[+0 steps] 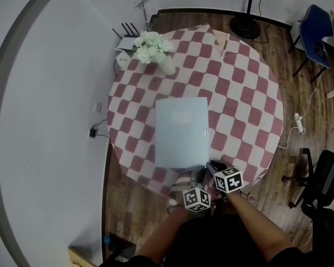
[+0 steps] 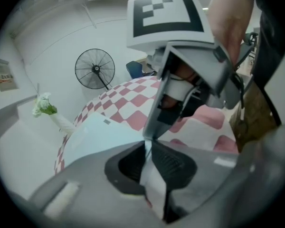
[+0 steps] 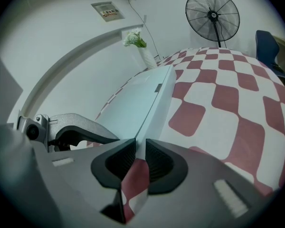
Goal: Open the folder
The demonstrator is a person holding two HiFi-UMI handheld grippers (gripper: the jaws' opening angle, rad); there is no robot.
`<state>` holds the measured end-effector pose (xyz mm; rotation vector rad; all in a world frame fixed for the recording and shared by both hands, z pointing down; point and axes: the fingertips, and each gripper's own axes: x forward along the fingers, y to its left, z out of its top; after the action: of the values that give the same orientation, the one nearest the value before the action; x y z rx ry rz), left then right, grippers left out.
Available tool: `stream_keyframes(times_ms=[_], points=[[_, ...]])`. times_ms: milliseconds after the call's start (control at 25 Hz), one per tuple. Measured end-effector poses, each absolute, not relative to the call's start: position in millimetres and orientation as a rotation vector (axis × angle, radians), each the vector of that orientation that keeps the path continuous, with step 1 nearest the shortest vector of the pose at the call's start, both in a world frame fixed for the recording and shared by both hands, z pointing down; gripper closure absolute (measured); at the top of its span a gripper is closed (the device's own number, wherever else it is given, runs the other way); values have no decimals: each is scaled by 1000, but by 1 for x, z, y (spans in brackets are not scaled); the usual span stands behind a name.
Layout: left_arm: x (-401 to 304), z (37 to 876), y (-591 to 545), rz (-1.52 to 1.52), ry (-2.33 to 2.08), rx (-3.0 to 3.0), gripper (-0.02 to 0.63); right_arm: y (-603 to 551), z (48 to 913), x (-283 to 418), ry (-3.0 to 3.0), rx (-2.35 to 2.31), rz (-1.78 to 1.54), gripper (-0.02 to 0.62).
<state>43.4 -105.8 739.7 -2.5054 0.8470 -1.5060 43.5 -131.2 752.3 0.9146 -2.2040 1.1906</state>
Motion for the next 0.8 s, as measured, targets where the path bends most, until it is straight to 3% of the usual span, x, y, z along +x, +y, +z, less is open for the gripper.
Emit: stream_keyframes(times_ms=[320, 800], points=[[43, 733, -105, -1480, 853, -2512, 604, -132, 752, 44, -2204, 917, 1207, 528], [42, 710, -108, -1410, 898, -2530, 607, -133, 752, 41, -2190, 902, 1188, 534]])
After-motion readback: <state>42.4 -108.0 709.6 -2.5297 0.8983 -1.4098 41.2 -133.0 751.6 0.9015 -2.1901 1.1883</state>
